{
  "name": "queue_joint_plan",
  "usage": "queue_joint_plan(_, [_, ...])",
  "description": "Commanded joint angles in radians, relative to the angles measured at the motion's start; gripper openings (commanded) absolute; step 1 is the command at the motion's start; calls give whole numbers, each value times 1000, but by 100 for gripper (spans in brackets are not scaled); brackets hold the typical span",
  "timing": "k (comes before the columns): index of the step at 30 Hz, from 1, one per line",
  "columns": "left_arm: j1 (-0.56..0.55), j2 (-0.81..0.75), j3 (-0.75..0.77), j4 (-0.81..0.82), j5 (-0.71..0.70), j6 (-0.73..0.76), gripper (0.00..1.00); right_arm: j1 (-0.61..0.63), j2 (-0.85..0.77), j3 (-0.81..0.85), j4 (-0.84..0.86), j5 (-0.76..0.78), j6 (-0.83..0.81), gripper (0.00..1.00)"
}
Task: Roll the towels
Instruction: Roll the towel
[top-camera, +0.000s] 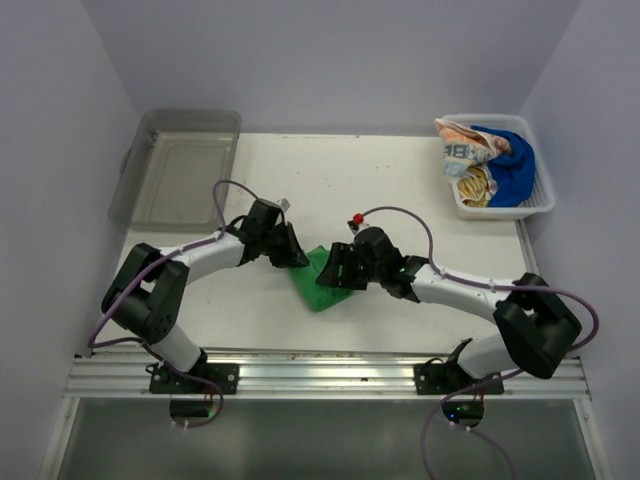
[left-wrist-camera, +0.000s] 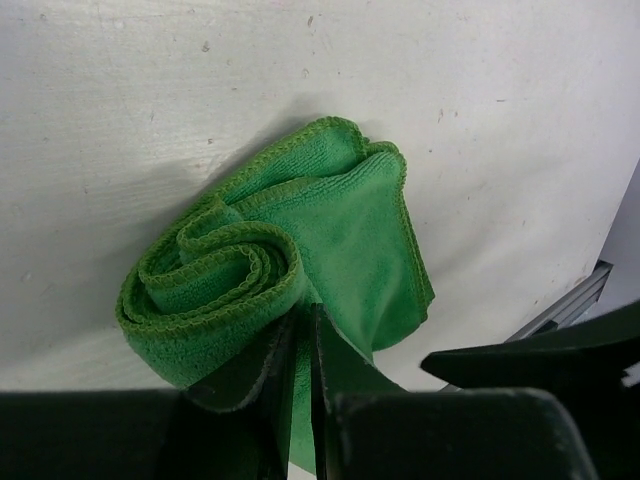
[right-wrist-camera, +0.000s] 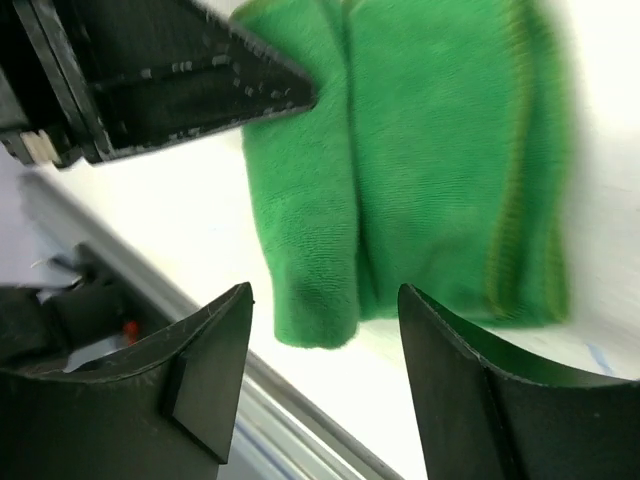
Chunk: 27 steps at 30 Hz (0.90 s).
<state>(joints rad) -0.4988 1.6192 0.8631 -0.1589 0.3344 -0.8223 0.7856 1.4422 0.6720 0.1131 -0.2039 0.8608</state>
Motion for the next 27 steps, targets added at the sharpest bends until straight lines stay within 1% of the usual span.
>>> queue_joint_plan(1, [-14,22,-6,9,-20,26,13,29,-88,148,-405,243,-127,64])
queue_joint_plan(2, [-14,25,-9,10,-21,23,13,49,-109,214,-499,295,-153,63])
queue_joint_plan(3, [-14,27,-10,12,-21,20,13,79,-112,253,-542,349,-199,63])
queue_joint_plan(4, [-17,31,-13,12,-23,18,13,212,-74,361,-641,538,-266,59])
queue_joint_plan(5, [-17,31,-13,12,-23,18,13,213,-74,392,-667,540,-267,57])
queue_joint_plan(6, [-17,31,-13,13,-24,17,13,254,-25,415,-681,550,-308,55])
queue_joint_plan(8, [-17,31,-12,10,-24,17,13,285,18,458,-694,578,-339,53])
queue_joint_plan(12, [-17,28,-13,-1,-29,15,14,352,90,498,-661,578,-408,49])
queue_joint_plan(16, [-18,25,-13,-5,-32,15,14,363,170,529,-648,586,-414,48])
queue_joint_plan(22, [-18,25,-12,4,-21,11,14,363,213,500,-589,597,-424,50])
queue_joint_plan(27, [-18,25,-15,2,-21,9,15,380,225,526,-595,613,-430,50])
